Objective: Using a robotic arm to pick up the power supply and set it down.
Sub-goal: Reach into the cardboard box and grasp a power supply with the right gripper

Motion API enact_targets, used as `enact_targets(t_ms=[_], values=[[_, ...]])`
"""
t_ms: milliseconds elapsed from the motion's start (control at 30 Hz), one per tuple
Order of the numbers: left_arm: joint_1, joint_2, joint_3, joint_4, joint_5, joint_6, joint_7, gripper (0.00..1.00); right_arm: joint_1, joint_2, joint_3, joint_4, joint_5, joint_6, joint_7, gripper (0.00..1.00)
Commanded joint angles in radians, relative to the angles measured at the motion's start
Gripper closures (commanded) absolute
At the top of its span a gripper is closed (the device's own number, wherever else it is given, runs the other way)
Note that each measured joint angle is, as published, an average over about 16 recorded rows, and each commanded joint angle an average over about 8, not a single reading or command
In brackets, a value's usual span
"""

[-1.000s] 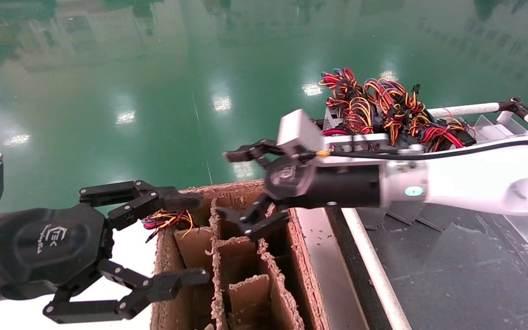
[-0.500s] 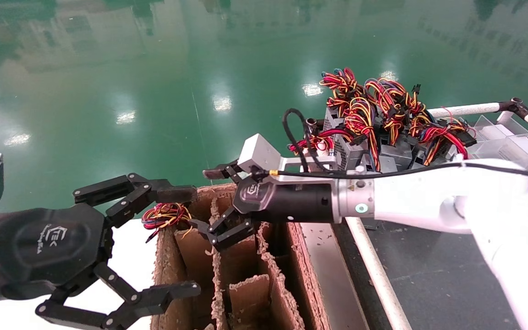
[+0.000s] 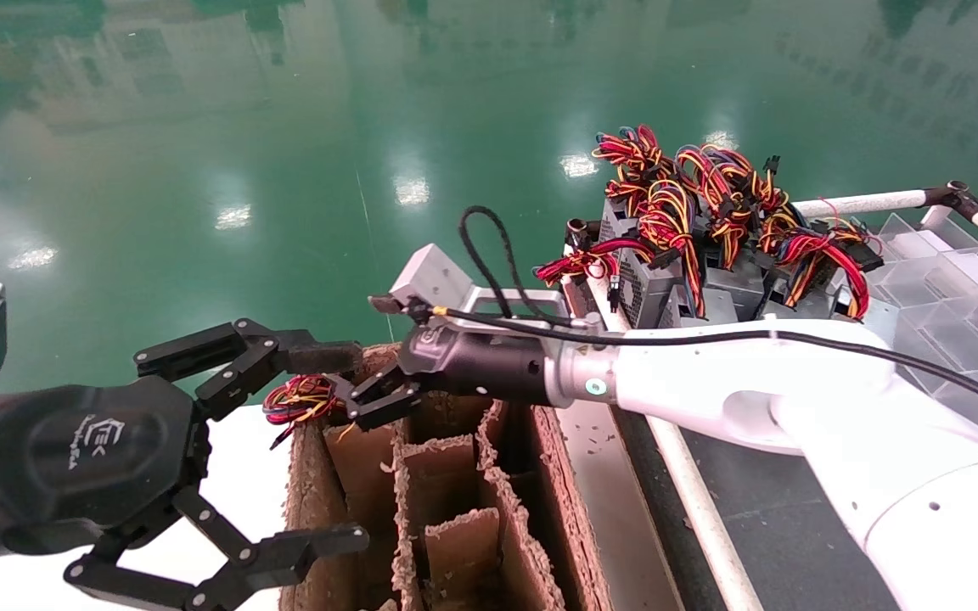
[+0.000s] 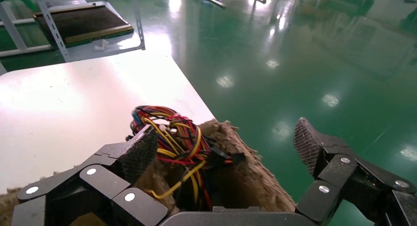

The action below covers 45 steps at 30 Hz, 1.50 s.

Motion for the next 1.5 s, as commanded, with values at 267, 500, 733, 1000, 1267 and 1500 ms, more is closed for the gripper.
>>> enact_targets(t_ms=[267, 500, 733, 1000, 1267, 1500], values=[[0.0, 0.0, 0.0, 0.0, 0.0, 0.0, 0.0, 0.0, -0.004, 0.001, -0.167, 0.086, 0.119, 0.108, 0.058, 0.0], [0.0, 0.0, 0.0, 0.0, 0.0, 0.0, 0.0, 0.0, -0.006, 0.001, -0.271, 0.123, 0.207, 0.166, 0.071, 0.0], [0.0, 0.0, 0.0, 0.0, 0.0, 0.0, 0.0, 0.0, -0.003, 0.0, -0.361, 0.153, 0.274, 0.224, 0.063, 0.0], [0.0, 0.0, 0.001, 0.0, 0.0, 0.0, 0.0, 0.0, 0.005, 0.001, -0.428, 0.185, 0.345, 0.265, 0.047, 0.0], [0.0, 0.0, 0.001, 0.0, -0.001, -0.001, 0.0, 0.0, 0.016, 0.001, -0.445, 0.196, 0.374, 0.28, 0.044, 0.0], [0.0, 0.0, 0.001, 0.0, -0.001, -0.001, 0.0, 0.0, 0.011, 0.013, -0.441, 0.205, 0.364, 0.274, 0.044, 0.0]])
